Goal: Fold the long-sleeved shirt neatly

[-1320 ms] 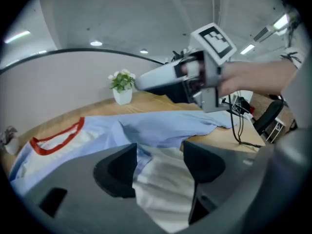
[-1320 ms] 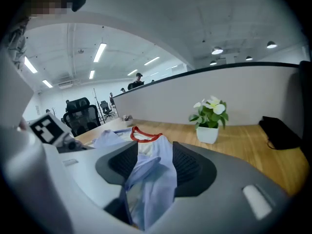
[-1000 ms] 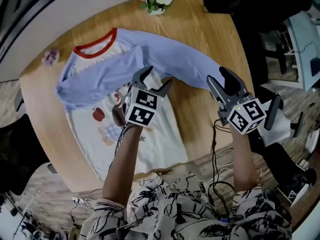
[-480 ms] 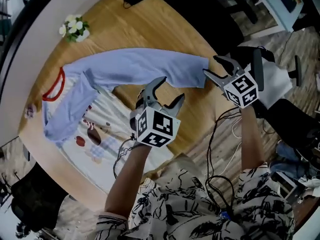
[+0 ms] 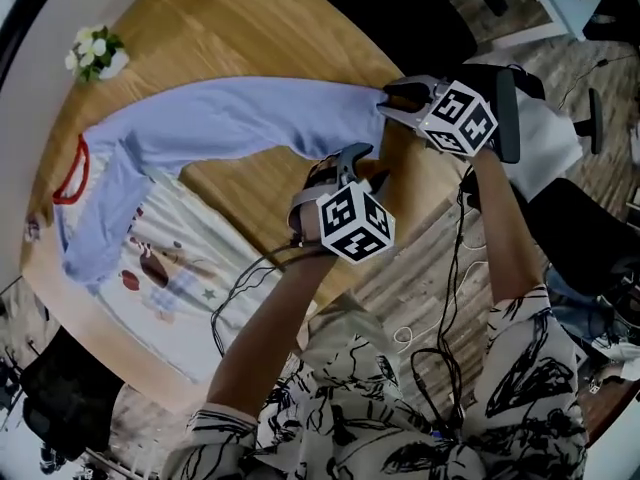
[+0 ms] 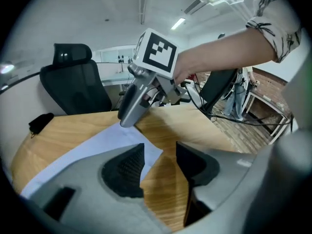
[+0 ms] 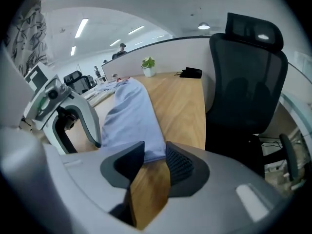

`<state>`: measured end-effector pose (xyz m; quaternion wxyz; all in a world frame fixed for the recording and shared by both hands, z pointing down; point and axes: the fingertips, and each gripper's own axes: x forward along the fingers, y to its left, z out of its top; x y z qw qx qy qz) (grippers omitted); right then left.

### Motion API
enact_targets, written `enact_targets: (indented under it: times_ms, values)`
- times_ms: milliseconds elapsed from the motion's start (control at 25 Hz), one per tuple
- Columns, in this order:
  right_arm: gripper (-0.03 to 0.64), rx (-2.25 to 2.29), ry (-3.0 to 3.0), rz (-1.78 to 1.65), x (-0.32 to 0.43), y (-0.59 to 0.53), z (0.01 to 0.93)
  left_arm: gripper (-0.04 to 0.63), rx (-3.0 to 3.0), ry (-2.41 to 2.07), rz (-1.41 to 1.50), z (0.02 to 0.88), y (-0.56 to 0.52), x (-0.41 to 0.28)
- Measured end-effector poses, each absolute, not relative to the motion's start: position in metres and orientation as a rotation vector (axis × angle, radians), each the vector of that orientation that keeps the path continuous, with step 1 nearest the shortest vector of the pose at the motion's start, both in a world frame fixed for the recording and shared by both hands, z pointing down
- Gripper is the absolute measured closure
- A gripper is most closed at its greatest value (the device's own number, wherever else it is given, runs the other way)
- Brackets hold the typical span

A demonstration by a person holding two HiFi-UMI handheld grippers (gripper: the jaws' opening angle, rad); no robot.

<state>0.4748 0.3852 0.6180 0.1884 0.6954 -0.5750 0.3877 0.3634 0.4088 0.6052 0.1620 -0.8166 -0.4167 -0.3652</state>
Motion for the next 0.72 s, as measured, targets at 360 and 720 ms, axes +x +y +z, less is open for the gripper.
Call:
enact_targets:
  times_ms: [360, 720]
  values:
    - [0.552, 1.973, -1.619, 1.042, 0.476, 0.386, 0.622, 0.459, -2.358, -1.138, -1.109, 0.624, 0.411, 0.369]
    - [0.588, 2.068, -1.603, 1.042, 0.494, 0.375, 0.571, 0.571, -2.592, -1.024, -1.000, 0.563, 0.396, 0.400]
